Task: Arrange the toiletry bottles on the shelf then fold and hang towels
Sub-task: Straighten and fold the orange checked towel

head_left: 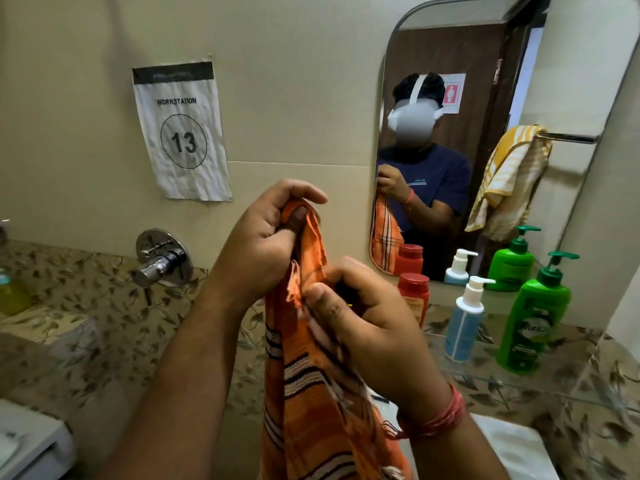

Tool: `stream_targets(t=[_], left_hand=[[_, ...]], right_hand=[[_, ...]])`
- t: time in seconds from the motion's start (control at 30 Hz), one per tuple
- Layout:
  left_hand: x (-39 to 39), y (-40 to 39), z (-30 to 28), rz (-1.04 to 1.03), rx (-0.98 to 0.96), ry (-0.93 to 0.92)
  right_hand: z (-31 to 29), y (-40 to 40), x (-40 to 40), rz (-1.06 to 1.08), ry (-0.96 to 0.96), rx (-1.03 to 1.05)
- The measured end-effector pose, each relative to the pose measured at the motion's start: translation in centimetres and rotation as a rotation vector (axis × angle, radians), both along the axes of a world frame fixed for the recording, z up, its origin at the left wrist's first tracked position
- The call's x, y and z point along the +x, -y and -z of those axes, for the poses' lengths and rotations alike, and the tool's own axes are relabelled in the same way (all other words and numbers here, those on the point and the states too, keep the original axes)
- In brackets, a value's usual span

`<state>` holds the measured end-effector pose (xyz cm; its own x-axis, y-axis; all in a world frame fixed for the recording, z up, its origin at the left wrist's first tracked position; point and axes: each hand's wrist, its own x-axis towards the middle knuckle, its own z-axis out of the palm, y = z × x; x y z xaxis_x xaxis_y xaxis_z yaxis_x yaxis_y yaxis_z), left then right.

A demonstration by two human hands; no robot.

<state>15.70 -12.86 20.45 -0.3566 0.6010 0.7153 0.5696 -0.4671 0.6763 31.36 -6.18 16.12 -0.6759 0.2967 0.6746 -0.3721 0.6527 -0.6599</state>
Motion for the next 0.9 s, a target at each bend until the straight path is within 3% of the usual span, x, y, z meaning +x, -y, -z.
stream_targets(t=[0.1, 0.2, 0.37, 0.47, 0.6, 0.7, 0.9], left_hand=[[-0.5, 0.4, -0.5, 0.027, 0.12, 0.059], [-1.3, 1.2, -1.1, -0.006, 0.189, 0.05], [-2.0, 2.7, -0.5, -0.072, 0.253, 0.133], [-2.1, 3.4, 0.0, -0.113, 0.256, 0.165], [-1.7, 4.0, -0.2, -0.1, 0.229, 0.179], [-1.5, 4.3, -1.0, -0.047, 0.183, 0.132], [-1.0, 5.0, -1.2, -0.032, 0.192, 0.149]], right_hand=[[-2.2, 2.0, -0.5, -0.093, 0.139, 0.081], [-3.8, 2.5, -0.8, -0.263, 0.371, -0.028], [-3.7, 0.3, -0.2, -0.164, 0.632, 0.066], [-3.6, -1.0, 0.3, -0.276, 0.688, 0.039], [-3.2, 0.3, 0.0, -0.623, 0.628, 0.001], [-2.4, 3.1, -1.9, -0.753, 0.537, 0.081], [-1.2, 5.2, -3.6, -0.614, 0.3, -0.009]])
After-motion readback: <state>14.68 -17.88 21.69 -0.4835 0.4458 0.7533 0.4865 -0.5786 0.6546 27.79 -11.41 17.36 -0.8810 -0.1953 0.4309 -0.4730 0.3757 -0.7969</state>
